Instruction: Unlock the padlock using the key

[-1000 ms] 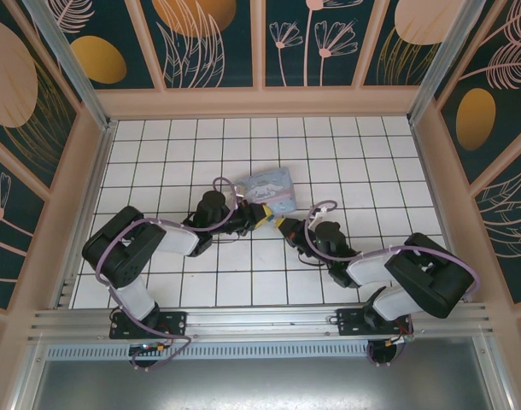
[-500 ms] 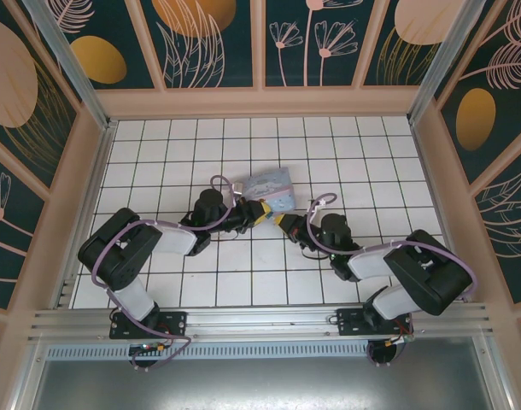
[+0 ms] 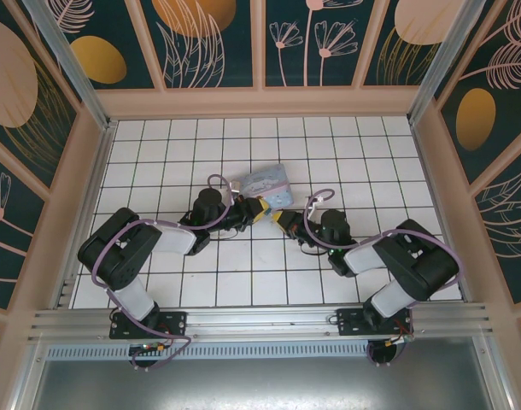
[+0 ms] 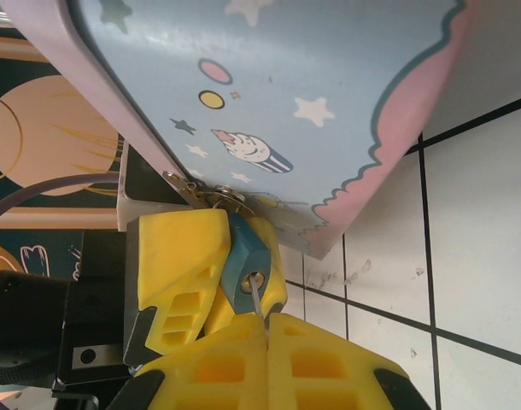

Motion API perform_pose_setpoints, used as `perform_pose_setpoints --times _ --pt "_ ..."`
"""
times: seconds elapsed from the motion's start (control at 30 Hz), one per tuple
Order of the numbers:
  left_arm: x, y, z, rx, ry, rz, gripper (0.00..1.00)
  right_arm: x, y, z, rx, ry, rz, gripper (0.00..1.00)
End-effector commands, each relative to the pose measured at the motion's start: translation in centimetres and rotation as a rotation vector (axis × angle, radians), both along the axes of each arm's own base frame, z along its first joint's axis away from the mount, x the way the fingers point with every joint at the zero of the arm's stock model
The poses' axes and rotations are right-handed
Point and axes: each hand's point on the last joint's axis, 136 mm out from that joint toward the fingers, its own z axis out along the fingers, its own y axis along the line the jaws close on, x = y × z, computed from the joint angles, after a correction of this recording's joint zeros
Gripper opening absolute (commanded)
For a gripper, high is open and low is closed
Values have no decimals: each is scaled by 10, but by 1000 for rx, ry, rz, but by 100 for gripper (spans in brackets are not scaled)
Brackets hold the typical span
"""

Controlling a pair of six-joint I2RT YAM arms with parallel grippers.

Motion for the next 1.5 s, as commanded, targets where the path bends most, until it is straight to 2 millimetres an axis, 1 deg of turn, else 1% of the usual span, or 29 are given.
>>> perform_pose_setpoints --times 0.0,0.17,0.27,0.33,0.47,0.57,0.73,0.83,0.97,1.0,1.1,1.27,1.47 --pt "-30 -21 30 -90 -54 -167 0 11 2 34 74 -102 -20 0" --pt "-29 -21 30 -97 -56 -166 0 13 7 33 40 -109 5 0" --pt "-31 -22 30 -97 -55 -174 0 18 8 23 -76 -116 -2 0" --pt "-32 -21 29 -89 -57 -179 0 21 6 22 -136 -133 -5 0" --pt "-33 -20 25 -75 -55 -182 0 27 3 29 -148 -149 1 0" --pt "-34 -20 24 -73 -56 -184 0 30 4 28 -142 -140 4 0" --pt "-36 -20 27 -73 -67 -195 0 33 2 31 -95 -134 3 0" --pt "-36 -20 27 -69 -70 -197 0 34 0 41 -9 -132 9 0" --pt "-36 -21 29 -77 -76 -201 0 30 7 48 77 -98 49 0" --pt "-36 -21 30 -79 -79 -201 0 36 3 49 96 -90 41 0" --pt "-36 -21 34 -84 -87 -202 0 35 8 53 161 -60 80 0" --pt "-36 -21 39 -92 -97 -204 0 38 9 50 201 -10 84 0" --pt "-38 -20 42 -95 -105 -203 0 42 6 56 325 25 102 0"
